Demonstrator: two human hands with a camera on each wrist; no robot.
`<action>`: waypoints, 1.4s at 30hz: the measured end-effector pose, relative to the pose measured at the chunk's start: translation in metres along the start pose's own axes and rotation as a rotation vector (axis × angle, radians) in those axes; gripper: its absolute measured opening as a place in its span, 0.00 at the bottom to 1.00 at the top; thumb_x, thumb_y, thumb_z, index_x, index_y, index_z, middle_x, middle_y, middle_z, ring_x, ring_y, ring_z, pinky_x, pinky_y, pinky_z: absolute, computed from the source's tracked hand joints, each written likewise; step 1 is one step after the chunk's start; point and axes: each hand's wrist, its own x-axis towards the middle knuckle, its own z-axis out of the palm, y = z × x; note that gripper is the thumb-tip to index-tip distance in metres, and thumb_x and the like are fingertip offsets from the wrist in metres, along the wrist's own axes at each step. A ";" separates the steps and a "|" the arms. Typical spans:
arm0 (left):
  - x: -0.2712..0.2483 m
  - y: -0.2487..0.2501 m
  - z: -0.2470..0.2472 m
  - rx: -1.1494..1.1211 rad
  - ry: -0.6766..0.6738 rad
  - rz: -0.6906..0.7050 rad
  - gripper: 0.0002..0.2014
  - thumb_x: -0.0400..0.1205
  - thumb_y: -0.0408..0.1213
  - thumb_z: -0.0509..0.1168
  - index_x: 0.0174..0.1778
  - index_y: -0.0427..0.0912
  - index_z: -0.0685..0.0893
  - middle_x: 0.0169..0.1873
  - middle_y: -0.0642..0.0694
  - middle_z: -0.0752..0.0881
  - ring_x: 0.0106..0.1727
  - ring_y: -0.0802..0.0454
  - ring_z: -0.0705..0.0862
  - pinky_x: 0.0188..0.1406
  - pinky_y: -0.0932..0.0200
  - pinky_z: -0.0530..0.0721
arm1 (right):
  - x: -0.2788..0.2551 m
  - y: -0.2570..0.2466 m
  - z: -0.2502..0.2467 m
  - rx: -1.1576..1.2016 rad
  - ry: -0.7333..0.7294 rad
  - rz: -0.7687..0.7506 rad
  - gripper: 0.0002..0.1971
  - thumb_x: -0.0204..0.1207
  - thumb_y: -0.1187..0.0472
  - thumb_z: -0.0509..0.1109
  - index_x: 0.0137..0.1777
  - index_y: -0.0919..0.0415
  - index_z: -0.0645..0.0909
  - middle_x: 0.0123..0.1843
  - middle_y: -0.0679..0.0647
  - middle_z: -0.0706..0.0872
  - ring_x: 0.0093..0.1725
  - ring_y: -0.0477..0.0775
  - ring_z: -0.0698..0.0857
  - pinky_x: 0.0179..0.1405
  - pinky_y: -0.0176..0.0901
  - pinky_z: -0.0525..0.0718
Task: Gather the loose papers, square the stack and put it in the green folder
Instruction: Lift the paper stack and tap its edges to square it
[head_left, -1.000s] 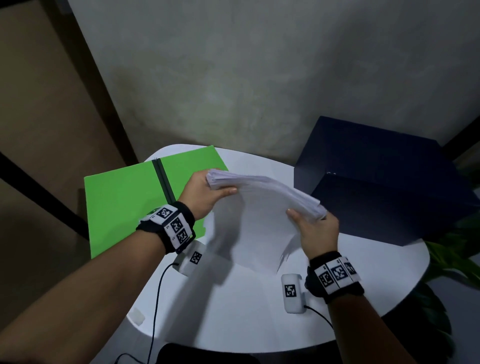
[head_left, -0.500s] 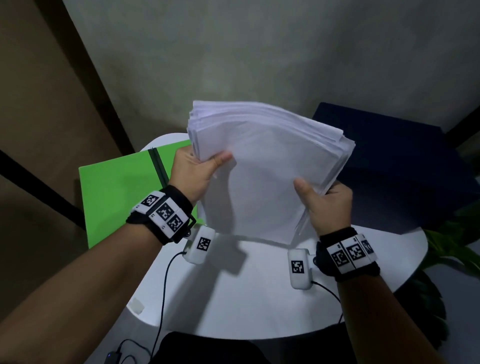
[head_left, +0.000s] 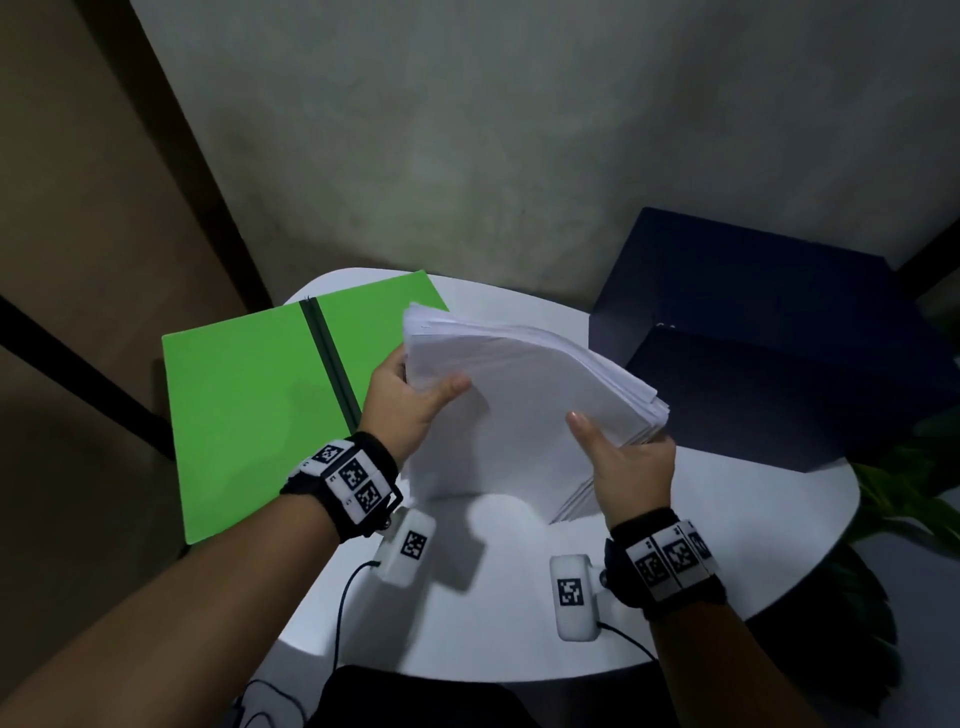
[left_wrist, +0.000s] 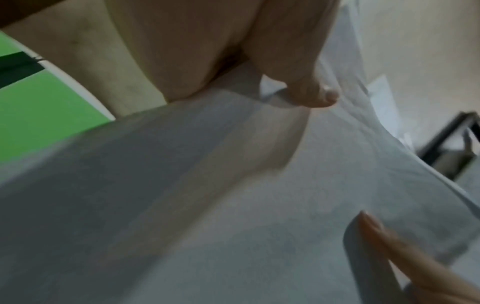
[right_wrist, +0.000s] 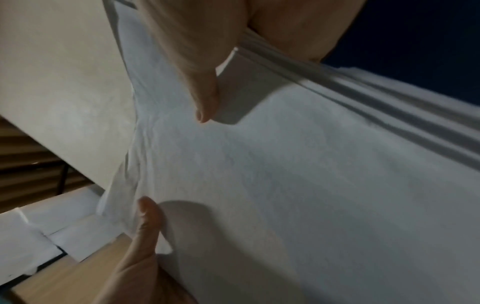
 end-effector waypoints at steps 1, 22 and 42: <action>0.001 -0.001 -0.001 0.013 -0.006 -0.014 0.38 0.53 0.63 0.81 0.56 0.48 0.83 0.46 0.56 0.93 0.48 0.61 0.91 0.49 0.61 0.89 | -0.001 -0.001 -0.001 -0.008 -0.003 0.002 0.12 0.65 0.68 0.84 0.43 0.54 0.87 0.40 0.43 0.93 0.44 0.45 0.92 0.54 0.49 0.89; 0.021 0.040 0.023 0.055 0.295 0.219 0.10 0.82 0.50 0.65 0.44 0.48 0.83 0.37 0.54 0.84 0.40 0.56 0.81 0.49 0.56 0.80 | -0.002 -0.043 0.018 0.008 0.049 -0.494 0.04 0.75 0.74 0.74 0.47 0.68 0.88 0.45 0.59 0.91 0.48 0.48 0.89 0.52 0.34 0.83; 0.027 0.030 -0.005 0.022 -0.084 0.081 0.27 0.63 0.34 0.84 0.56 0.35 0.83 0.49 0.40 0.90 0.47 0.48 0.89 0.53 0.48 0.88 | 0.009 -0.019 -0.010 -0.005 -0.039 -0.184 0.31 0.59 0.75 0.85 0.59 0.55 0.80 0.44 0.46 0.90 0.42 0.40 0.89 0.45 0.40 0.88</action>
